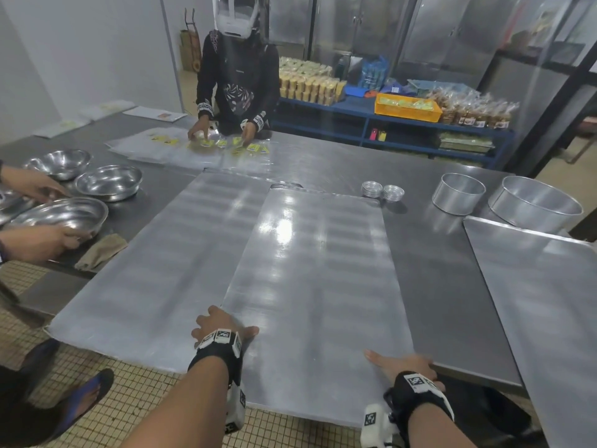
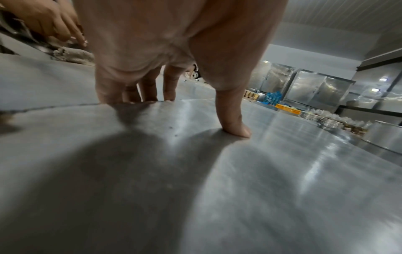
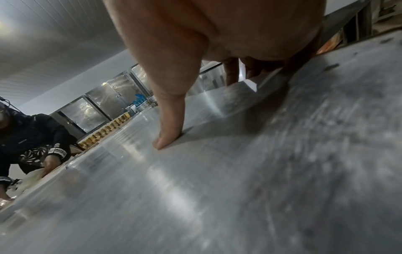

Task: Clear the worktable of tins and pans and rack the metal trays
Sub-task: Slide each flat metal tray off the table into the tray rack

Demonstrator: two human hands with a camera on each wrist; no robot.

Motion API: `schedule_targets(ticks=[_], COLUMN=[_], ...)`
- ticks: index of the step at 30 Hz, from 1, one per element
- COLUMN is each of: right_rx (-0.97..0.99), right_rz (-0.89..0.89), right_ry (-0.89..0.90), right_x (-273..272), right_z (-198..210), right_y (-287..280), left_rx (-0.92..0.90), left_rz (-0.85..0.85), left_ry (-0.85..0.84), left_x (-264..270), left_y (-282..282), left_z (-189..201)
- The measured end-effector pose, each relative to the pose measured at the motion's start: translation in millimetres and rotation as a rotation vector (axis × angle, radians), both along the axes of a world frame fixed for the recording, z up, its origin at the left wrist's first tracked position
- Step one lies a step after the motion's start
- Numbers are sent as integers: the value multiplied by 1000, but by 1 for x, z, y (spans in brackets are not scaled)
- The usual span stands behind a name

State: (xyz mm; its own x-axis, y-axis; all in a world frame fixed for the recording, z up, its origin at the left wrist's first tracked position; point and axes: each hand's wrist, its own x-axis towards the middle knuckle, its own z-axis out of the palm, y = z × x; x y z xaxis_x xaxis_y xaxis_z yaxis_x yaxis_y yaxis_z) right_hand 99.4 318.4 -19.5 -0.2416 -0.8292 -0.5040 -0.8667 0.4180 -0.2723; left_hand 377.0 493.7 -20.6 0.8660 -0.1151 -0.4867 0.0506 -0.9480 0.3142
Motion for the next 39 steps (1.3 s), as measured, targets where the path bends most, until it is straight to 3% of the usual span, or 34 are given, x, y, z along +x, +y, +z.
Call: schedule_targets(ticks=[5, 12, 24, 27, 30, 32, 34, 36, 39], right_rx=[46, 90, 34, 57, 63, 97, 137, 246, 323], right_rz=[-5, -58, -191, -191, -154, -89, 6, 124, 226], right_ry=[-115, -142, -177, -155, -133, -127, -100, -48, -115], right_x=[-17, -62, -146, -159, -169, -175, -181, -184, -186], right_z=[2, 10, 22, 15, 6, 1, -5, -4, 6], right_y=[-8, -17, -33, -28, -24, -21, -21, -24, -26], left_rx=[30, 50, 21, 109, 208, 318, 343, 298, 213], left_rz=[-20, 13, -89, -177, -319, -435, -518, -593, -567], left_ry=[-8, 36, 63, 79, 42, 46, 55, 87, 153], left_x=[-14, -47, -116, -120, -108, -105, -113, -128, -135], left_y=[1, -7, -43, -46, -51, -51, -38, -22, -15], left_z=[4, 6, 4, -21, -80, -98, -78, -27, 8])
